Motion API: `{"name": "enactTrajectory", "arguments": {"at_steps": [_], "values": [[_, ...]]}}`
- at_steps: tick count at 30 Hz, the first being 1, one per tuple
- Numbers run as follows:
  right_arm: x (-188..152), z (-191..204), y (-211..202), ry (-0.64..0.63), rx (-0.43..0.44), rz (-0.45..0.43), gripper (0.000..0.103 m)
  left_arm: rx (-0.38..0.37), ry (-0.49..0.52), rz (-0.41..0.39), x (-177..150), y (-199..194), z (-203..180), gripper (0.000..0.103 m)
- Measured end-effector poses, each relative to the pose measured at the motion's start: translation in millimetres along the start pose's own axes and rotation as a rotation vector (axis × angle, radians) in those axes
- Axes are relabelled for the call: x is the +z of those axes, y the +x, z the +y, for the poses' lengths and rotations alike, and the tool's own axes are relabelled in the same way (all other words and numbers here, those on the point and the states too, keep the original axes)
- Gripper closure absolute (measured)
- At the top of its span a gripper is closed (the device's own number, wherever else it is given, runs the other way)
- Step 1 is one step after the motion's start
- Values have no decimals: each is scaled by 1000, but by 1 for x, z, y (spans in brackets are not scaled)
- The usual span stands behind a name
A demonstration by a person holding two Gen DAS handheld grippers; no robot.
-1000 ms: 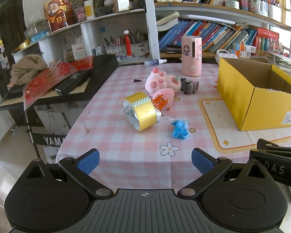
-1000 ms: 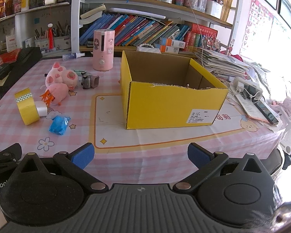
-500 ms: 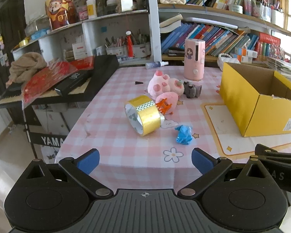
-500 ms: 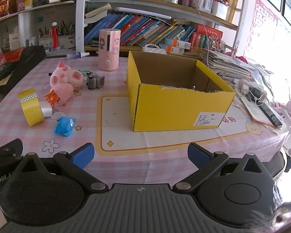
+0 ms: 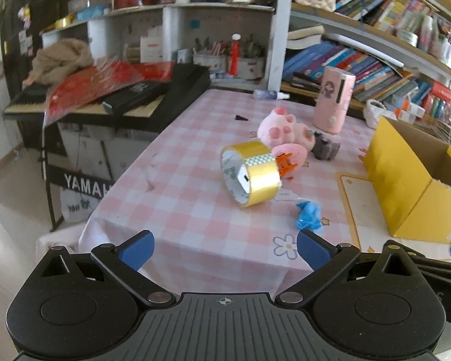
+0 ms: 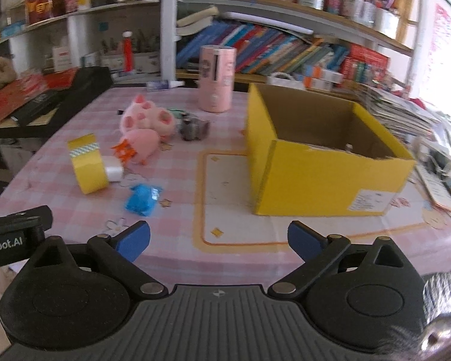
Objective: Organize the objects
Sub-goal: 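Grasp the yellow tape roll with the left tool while the right tool grasps the blue bag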
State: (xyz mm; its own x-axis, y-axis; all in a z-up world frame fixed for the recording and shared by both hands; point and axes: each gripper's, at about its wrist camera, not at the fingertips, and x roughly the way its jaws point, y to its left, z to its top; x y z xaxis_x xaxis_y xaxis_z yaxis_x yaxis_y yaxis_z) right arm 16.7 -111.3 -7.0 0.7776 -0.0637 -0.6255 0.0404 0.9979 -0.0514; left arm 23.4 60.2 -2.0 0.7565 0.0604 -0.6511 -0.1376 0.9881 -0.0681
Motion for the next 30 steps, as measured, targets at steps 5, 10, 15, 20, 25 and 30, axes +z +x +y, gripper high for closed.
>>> {"name": "enactTrajectory", "arguments": {"at_steps": [5,10,15,20,25,30], "values": [[10,12,27,-31,93,27,29,-11,6,-9,6,14,4,1],[21,21,61,-47,186,73,35,-17,-51,1,17,32,10,1],[32,32,94,-81,273,123,48,-4,-106,2,31,51,14,1],[42,40,125,-70,326,169,51,27,-107,-21,43,63,14,1],[46,48,154,-75,357,231,64,15,-109,-40,53,70,11,2],[49,48,161,-123,393,242,77,-34,-104,-35,62,86,-2,2]]}}
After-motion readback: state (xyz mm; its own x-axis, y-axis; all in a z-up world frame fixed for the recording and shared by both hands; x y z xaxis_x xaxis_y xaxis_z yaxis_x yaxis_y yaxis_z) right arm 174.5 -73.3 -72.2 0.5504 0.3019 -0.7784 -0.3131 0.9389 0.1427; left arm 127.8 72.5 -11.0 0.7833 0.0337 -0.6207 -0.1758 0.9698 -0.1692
